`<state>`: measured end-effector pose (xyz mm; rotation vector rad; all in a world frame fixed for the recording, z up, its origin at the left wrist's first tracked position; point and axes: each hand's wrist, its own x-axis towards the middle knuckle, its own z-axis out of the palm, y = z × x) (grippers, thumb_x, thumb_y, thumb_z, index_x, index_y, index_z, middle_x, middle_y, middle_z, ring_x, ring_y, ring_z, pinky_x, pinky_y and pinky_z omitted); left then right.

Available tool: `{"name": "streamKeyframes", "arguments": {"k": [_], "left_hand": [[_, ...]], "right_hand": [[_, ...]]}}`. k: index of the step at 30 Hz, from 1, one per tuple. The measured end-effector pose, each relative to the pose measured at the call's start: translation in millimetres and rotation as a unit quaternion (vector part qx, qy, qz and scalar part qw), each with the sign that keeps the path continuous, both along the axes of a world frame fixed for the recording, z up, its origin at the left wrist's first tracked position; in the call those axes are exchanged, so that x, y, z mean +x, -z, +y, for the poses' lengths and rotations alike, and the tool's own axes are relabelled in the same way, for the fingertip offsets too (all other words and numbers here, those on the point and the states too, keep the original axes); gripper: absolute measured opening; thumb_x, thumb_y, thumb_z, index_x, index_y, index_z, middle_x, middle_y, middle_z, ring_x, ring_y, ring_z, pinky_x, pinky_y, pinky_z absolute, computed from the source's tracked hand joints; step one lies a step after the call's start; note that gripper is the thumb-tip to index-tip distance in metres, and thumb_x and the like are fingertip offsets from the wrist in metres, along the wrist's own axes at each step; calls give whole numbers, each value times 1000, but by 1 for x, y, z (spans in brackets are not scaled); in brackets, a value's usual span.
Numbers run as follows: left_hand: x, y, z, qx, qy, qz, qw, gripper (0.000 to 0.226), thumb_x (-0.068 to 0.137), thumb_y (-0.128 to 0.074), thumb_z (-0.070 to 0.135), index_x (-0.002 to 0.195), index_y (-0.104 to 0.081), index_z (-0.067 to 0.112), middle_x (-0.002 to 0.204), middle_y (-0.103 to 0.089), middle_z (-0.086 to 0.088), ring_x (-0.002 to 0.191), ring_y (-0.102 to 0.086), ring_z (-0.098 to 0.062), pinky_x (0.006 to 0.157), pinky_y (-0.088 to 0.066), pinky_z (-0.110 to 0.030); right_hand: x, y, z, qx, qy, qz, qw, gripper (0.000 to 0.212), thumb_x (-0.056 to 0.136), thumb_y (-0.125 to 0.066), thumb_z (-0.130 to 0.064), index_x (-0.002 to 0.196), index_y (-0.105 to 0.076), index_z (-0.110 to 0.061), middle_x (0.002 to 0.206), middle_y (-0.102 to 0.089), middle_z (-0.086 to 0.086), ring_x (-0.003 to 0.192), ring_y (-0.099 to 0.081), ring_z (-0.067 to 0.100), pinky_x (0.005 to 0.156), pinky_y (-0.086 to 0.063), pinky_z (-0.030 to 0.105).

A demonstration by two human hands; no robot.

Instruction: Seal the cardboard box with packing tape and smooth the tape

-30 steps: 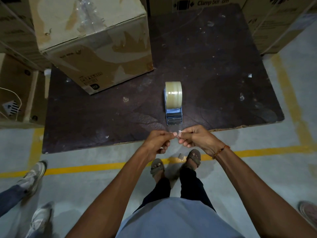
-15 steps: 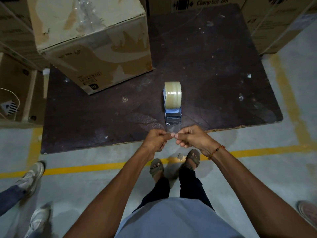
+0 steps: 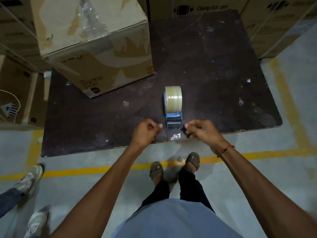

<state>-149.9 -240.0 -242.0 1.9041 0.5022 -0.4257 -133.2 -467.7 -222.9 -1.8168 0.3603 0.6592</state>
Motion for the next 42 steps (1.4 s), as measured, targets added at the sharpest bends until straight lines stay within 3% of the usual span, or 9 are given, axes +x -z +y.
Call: {"name": "streamKeyframes", "arguments": {"k": [5,8,13,20,24,28,32,38,42], "left_hand": [[54,-30,-15,-19,-8,-100,995,4,95,-64,24,94,-61,22,85,-68,-3,78,-64,-17,73,-58,-40],[71,-40,-24,-19,-26,-113,993,8,97,-60,22,91,-65,21,85,-72,-5,79,-70,-19,72,-61,-40],[73,-42,-26,-42,-37,-99,993,6,92,-69,22,91,-67,17,84,-71,-3,82,-71,-19,72,-62,-34],[110,-38,-68,-93,-45,-97,990,30,93,-60,1,105,-55,28,83,-67,-16,71,-66,-23,72,-60,-41],[144,-23,-104,-16,32,-137,990,47,86,-62,-2,125,-62,24,84,-74,-8,77,-72,-24,79,-61,-41],[178,-10,-137,68,71,-155,983,52,80,-73,6,129,-65,19,108,-74,-9,98,-70,-23,90,-48,-23],[199,2,-157,112,129,-125,977,51,82,-71,9,132,-62,16,113,-69,-15,106,-64,-29,93,-44,-26],[203,-6,-164,121,129,-95,980,51,86,-72,11,135,-58,10,124,-60,-19,115,-60,-30,96,-40,-25],[209,-44,-144,191,101,-126,968,23,90,-65,20,110,-70,10,115,-66,-18,108,-63,-36,92,-48,-36]], "right_hand": [[34,-13,18,63,47,-103,992,31,95,-66,-19,125,-65,-11,115,-70,7,99,-67,16,79,-59,30],[45,-23,34,126,48,-108,985,30,98,-60,-10,127,-64,-2,116,-71,9,96,-68,10,82,-58,22],[54,-18,31,142,47,-98,984,28,96,-62,-8,123,-66,-1,118,-71,16,105,-69,21,92,-57,32],[102,-28,-5,-68,-30,-181,981,25,89,-72,-14,112,-68,-4,105,-68,8,96,-65,20,87,-54,34],[140,-33,-38,-252,-124,-242,929,28,84,-73,-31,106,-68,-15,111,-68,8,102,-65,31,90,-51,48],[171,-32,-65,-366,-211,-283,861,33,87,-67,-37,115,-64,-18,121,-65,10,115,-59,36,89,-44,44],[198,-22,-78,-444,-283,-315,790,39,92,-60,-36,126,-60,-15,132,-59,11,120,-54,37,88,-41,44],[204,-21,-83,-440,-291,-324,785,40,90,-61,-41,121,-65,-16,125,-61,9,117,-54,36,89,-45,44],[213,-37,-60,-361,-245,-385,813,30,91,-57,-40,99,-69,-15,101,-65,8,100,-62,34,93,-49,43]]}}
